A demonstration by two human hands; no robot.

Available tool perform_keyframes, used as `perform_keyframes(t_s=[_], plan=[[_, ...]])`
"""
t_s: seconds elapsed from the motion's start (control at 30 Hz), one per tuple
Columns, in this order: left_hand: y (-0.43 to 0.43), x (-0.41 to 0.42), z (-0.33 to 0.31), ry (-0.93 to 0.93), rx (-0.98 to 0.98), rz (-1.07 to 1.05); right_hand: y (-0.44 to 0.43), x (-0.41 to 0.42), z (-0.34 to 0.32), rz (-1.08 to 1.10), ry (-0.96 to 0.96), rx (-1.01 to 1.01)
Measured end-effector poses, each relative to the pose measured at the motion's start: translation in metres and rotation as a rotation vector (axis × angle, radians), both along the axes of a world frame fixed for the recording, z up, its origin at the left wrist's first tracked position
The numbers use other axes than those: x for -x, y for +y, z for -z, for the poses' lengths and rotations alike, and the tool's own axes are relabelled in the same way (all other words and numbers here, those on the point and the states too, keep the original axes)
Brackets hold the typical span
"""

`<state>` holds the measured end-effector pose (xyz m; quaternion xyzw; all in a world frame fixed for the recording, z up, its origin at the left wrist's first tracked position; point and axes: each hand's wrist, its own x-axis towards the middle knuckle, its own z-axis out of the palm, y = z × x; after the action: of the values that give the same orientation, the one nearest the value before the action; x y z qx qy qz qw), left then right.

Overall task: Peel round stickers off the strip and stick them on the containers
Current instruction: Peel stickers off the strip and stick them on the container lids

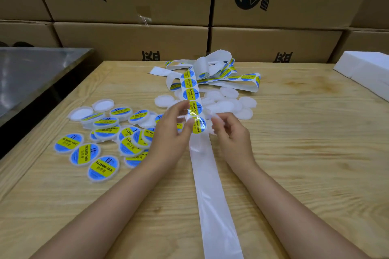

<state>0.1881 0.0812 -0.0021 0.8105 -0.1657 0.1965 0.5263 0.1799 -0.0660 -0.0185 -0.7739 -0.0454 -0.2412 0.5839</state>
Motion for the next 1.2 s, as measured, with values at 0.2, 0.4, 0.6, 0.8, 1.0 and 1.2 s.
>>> perform_keyframes(t_s=[0.2, 0.4, 0.6, 0.8, 1.0, 1.2], plan=[[-0.009, 0.0, 0.011, 0.245, 0.181, 0.139, 0.001, -0.002, -0.001, -0.375, 0.219, -0.366], [-0.003, -0.005, 0.015, 0.252, 0.36, 0.013, 0.002, 0.0, 0.004, -0.176, 0.131, 0.074], [0.001, -0.007, 0.021, 0.166, 0.201, -0.11, 0.003, 0.0, 0.008, -0.049, 0.033, 0.661], [0.001, -0.005, 0.021, 0.051, -0.042, -0.127, 0.001, 0.007, 0.0, 0.074, -0.134, 0.732], [-0.002, -0.002, 0.019, 0.092, -0.173, -0.045, -0.001, 0.005, 0.006, 0.066, -0.115, 0.68], [-0.002, -0.004, 0.02, 0.142, -0.219, -0.053, -0.006, -0.002, 0.01, 0.12, 0.007, 0.876]])
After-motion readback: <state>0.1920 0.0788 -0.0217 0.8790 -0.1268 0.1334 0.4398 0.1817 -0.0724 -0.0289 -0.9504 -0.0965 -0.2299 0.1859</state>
